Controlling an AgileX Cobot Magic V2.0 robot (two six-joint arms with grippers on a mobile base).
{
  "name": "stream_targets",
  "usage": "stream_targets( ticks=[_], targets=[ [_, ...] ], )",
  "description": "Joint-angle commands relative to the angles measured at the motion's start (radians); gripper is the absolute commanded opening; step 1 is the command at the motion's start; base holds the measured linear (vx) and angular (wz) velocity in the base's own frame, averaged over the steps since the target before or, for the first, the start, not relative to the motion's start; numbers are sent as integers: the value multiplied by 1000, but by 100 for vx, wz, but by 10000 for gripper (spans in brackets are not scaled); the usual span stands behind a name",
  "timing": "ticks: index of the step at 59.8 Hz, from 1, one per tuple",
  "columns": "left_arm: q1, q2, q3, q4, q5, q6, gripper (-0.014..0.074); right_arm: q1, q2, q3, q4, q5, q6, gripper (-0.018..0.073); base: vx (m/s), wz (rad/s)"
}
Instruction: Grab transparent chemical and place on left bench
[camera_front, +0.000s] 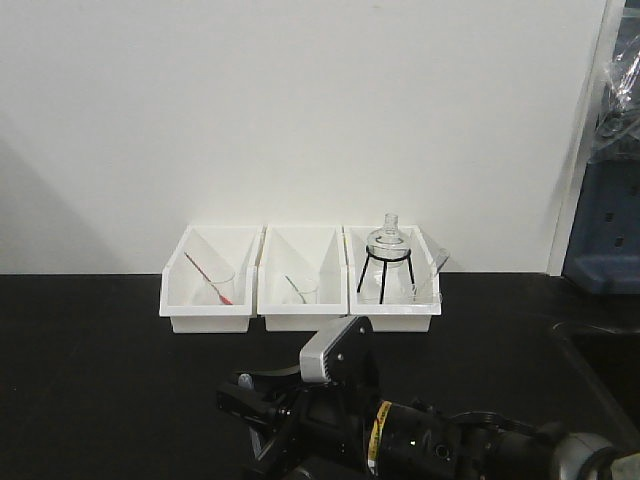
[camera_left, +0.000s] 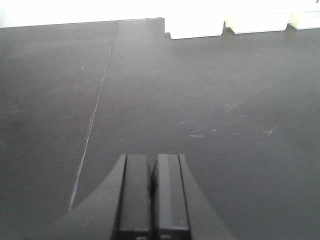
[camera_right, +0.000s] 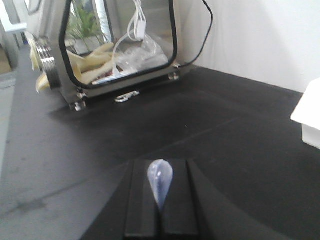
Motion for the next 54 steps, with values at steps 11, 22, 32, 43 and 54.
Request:
stream_targets(
  ticks=[11,22,32,43,54],
  targets=[
    [-2,-19,16,-1,-78,-8,-3,-2,-22,-32,45,-107,-116,172,0,0],
    [-2,-19,16,-1,-78,-8,-3,-2,-22,-32,45,-111,-116,393,0,0],
    [-2,-19,16,-1,-78,-8,-3,-2,-22,-32,46,-111,-116,503,0,0],
    [-2,-19,16,-1,-78,-8,-3,-14,-96,-32,55,-6,-117,388,0,0],
    [-2,-19,16,-1,-78,-8,-3,-23,-289,-32,54,324,-101,92,0,0]
  ],
)
